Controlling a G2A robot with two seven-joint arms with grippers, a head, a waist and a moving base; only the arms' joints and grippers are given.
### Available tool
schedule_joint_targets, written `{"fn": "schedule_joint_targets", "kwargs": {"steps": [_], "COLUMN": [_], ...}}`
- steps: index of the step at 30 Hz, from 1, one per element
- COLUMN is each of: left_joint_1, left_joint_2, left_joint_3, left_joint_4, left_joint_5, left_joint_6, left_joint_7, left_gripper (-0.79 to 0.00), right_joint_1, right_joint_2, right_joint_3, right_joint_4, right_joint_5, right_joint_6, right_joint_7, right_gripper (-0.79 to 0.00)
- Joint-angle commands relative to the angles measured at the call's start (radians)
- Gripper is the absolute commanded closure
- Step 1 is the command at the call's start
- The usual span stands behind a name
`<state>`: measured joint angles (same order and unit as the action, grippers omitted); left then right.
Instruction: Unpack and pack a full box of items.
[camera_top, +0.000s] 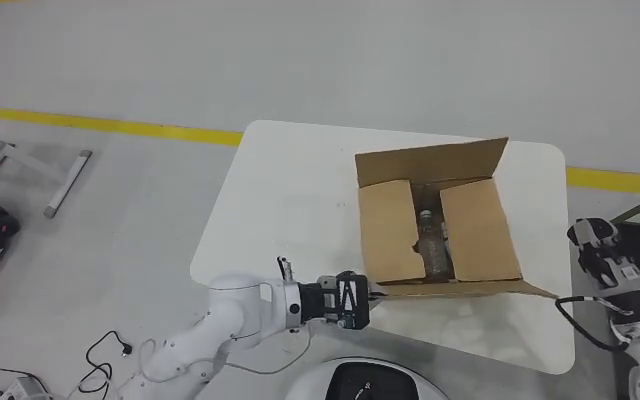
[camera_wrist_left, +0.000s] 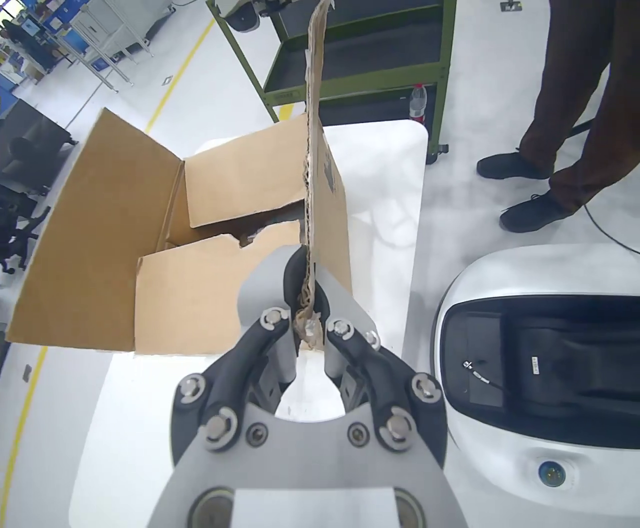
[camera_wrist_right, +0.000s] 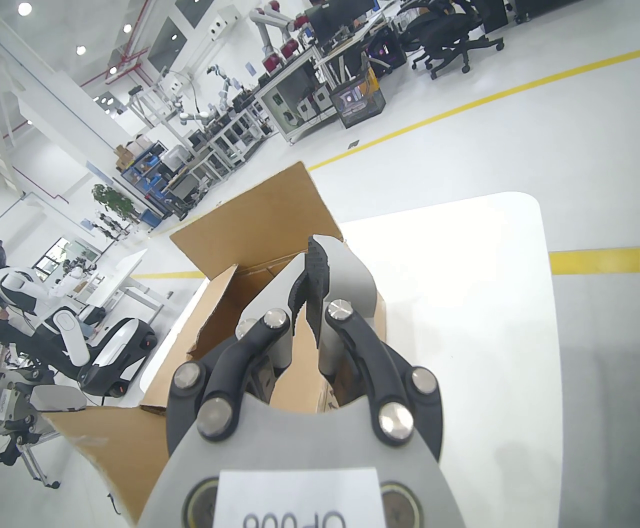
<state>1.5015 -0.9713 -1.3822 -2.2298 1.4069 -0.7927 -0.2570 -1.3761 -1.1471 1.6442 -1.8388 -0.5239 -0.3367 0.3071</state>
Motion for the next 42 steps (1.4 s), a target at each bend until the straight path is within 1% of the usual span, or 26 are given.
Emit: {"fn": "schedule_joint_targets", "kwargs": {"steps": [1,3,5,10,14,15,16,17,22,25,27,30,33,36,39,42], "left_joint_1": [-0.001,0.002,0.011,0.051,0.074,0.074,0.072,0.069,0.015,-0.026,-0.054,-0.111,-0.17,-0.222,-0.262,-0.287], "left_joint_2": [0.002,0.004,0.009,0.018,0.022,0.022,0.022,0.021,0.014,0.005,-0.004,-0.017,-0.029,-0.041,-0.052,-0.062], "left_joint_3": [-0.009,-0.023,-0.04,-0.081,-0.109,-0.114,-0.114,-0.107,-0.056,-0.004,0.042,0.105,0.167,0.222,0.269,0.316], "left_joint_4": [0.005,0.008,0.007,0.006,0.005,0.007,0.006,0.007,0.012,-0.002,0.003,0.034,0.063,0.103,0.136,0.155], "left_joint_5": [-0.044,-0.08,-0.093,-0.134,-0.159,-0.158,-0.155,-0.159,-0.147,-0.074,-0.081,-0.071,-0.028,0.034,0.111,0.184], "left_joint_6": [-0.023,-0.049,-0.08,-0.136,-0.123,-0.105,-0.086,-0.064,0.027,0.156,0.245,0.329,0.398,0.448,0.503,0.545], "left_joint_7": [0.0,-0.004,-0.032,-0.073,-0.087,-0.095,-0.104,-0.104,-0.129,-0.175,-0.187,-0.232,-0.265,-0.295,-0.354,-0.387], "left_gripper": [0.0,0.0,0.0,0.0,0.0,-0.025,-0.376,-0.785,-0.785,-0.785,-0.785,-0.785,-0.785,-0.785,-0.785,-0.785], "right_joint_1": [-0.004,-0.011,-0.018,-0.024,-0.014,-0.01,-0.006,-0.004,0.004,0.01,0.014,0.012,0.008,0.012,0.026,0.038], "right_joint_2": [0.002,0.003,0.005,0.009,0.008,0.008,0.007,0.007,0.006,0.008,0.008,0.008,0.009,0.01,0.009,0.006], "right_joint_3": [0.014,0.027,0.04,0.047,0.009,-0.002,-0.011,-0.02,-0.037,-0.035,-0.038,-0.04,-0.039,-0.042,-0.066,-0.109], "right_joint_4": [-0.006,-0.017,-0.027,-0.025,0.011,0.02,0.026,0.03,0.037,0.048,0.049,0.049,0.045,0.046,0.057,0.09], "right_joint_5": [0.009,0.021,0.032,0.015,0.001,-0.003,-0.011,-0.012,-0.02,-0.039,-0.053,-0.049,-0.038,-0.037,-0.052,-0.064], "right_joint_6": [0.0,-0.001,-0.002,0.014,0.022,0.023,0.025,0.025,0.031,0.056,0.079,0.082,0.088,0.101,0.122,0.11], "right_joint_7": [0.004,0.01,0.02,0.06,0.075,0.076,0.073,0.068,0.064,0.078,0.082,0.083,0.091,0.113,0.125,0.116], "right_gripper": [0.0,0.0,0.0,0.0,0.0,0.0,0.0,0.0,0.0,0.0,0.0,0.0,0.0,0.0,0.0,0.0]}}
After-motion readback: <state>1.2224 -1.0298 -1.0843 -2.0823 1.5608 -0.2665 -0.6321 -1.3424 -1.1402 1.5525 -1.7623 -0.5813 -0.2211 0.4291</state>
